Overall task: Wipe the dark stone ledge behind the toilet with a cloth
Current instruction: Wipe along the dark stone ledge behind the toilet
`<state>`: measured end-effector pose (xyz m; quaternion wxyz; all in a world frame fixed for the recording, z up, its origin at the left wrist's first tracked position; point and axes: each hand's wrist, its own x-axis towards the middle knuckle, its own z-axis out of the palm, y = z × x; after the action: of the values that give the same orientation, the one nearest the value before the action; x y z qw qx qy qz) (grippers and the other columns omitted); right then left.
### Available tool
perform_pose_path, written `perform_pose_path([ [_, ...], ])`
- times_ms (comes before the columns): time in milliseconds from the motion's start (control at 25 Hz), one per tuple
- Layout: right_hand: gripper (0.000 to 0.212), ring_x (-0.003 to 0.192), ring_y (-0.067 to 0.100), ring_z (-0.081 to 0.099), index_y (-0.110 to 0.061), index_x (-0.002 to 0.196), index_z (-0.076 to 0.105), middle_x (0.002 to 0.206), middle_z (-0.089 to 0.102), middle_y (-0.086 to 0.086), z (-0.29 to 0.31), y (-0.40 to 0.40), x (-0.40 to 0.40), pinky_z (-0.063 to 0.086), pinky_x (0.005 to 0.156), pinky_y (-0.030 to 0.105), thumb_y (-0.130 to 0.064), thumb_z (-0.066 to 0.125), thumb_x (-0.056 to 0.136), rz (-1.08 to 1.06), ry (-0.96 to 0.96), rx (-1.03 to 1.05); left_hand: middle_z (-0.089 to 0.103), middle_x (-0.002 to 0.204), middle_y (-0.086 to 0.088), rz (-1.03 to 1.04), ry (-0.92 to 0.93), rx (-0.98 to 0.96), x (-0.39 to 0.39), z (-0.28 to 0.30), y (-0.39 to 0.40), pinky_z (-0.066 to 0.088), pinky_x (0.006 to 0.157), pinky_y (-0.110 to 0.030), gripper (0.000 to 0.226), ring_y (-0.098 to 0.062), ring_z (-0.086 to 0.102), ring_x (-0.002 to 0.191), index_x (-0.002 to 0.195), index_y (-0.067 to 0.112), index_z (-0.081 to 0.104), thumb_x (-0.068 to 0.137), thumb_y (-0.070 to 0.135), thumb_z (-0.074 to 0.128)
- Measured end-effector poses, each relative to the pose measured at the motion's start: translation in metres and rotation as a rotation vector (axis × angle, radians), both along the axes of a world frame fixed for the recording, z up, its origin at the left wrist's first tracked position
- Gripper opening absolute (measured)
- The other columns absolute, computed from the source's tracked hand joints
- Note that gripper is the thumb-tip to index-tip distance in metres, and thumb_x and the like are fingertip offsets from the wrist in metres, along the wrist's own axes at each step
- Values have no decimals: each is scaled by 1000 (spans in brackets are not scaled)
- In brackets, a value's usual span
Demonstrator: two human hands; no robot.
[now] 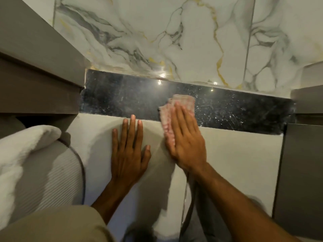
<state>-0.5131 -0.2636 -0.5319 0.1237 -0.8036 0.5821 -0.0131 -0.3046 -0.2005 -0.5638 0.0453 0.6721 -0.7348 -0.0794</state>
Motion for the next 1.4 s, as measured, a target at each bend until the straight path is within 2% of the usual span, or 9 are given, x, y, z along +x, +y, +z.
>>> perform_pose_path([
  [160, 77, 175, 31, 13, -3, 176, 17, 186, 13, 19, -4, -51, 6, 16, 144, 50, -36, 39, 110, -297, -11, -37, 20, 184, -23, -120, 6, 9, -16, -5, -1, 11, 140, -61, 75, -41, 18, 171, 175, 3, 27, 113, 45, 34],
  [320, 68, 172, 31, 23, -4, 173, 30, 183, 26, 17, -3, -6, -10, 30, 139, 54, -36, 42, 115, -65, -44, -23, 22, 183, -24, -117, 2, -31, -30, -6, -8, 1, 141, -56, 75, -40, 18, 172, 175, 4, 26, 113, 45, 35],
  [440, 72, 174, 28, 13, -7, 176, 17, 186, 13, 14, 8, 15, -50, 19, 143, 49, -42, 30, 114, -224, 31, 45, 19, 184, -22, -168, -2, -5, -39, -1, -16, -3, 141, -57, 77, -40, 14, 172, 176, 6, 25, 112, 47, 36],
  [560, 76, 175, 30, 13, -5, 176, 15, 186, 13, 17, -3, -45, -35, 10, 143, 47, -34, 37, 110, -384, 8, -22, 17, 185, -22, -213, -4, -6, -48, -3, -22, -3, 140, -60, 77, -39, 12, 173, 177, 9, 22, 112, 49, 34],
  [760, 64, 172, 27, 21, -4, 173, 31, 182, 29, 18, 1, 9, -75, 17, 143, 45, -28, 44, 114, -135, -48, -22, 16, 184, -22, -238, 1, 13, -56, -4, -26, 9, 136, -69, 79, -40, 13, 171, 177, 8, 22, 111, 49, 35],
  [920, 75, 174, 29, 12, -5, 176, 13, 186, 14, 17, 5, -21, -101, 16, 144, 48, -27, 37, 109, -603, -7, -46, 20, 183, -23, -272, 10, 2, -66, -3, -31, 11, 135, -70, 79, -41, 16, 171, 176, 7, 26, 110, 50, 36],
  [1120, 66, 173, 30, 20, -5, 174, 27, 183, 25, 18, -2, -15, -90, 23, 143, 50, -29, 41, 114, -234, -50, -20, 19, 183, -24, -345, 2, -22, -85, -6, -36, 9, 137, -68, 77, -42, 18, 171, 177, 7, 22, 114, 51, 31],
  [1320, 83, 175, 27, 8, -9, 178, 8, 188, 7, 11, 15, -14, -129, 19, 144, 49, -40, 30, 104, -809, -16, 52, 24, 181, -26, -337, 11, -10, -93, -3, -38, 21, 133, -74, 77, -44, 22, 169, 174, 5, 30, 113, 50, 34],
  [1400, 82, 174, 31, 12, -7, 177, 12, 187, 11, 15, 9, -50, -126, 17, 144, 51, -34, 34, 103, -701, -33, -11, 24, 182, -26, -345, 0, -16, -100, -4, -41, 19, 133, -73, 77, -43, 20, 169, 175, 5, 29, 112, 51, 35],
])
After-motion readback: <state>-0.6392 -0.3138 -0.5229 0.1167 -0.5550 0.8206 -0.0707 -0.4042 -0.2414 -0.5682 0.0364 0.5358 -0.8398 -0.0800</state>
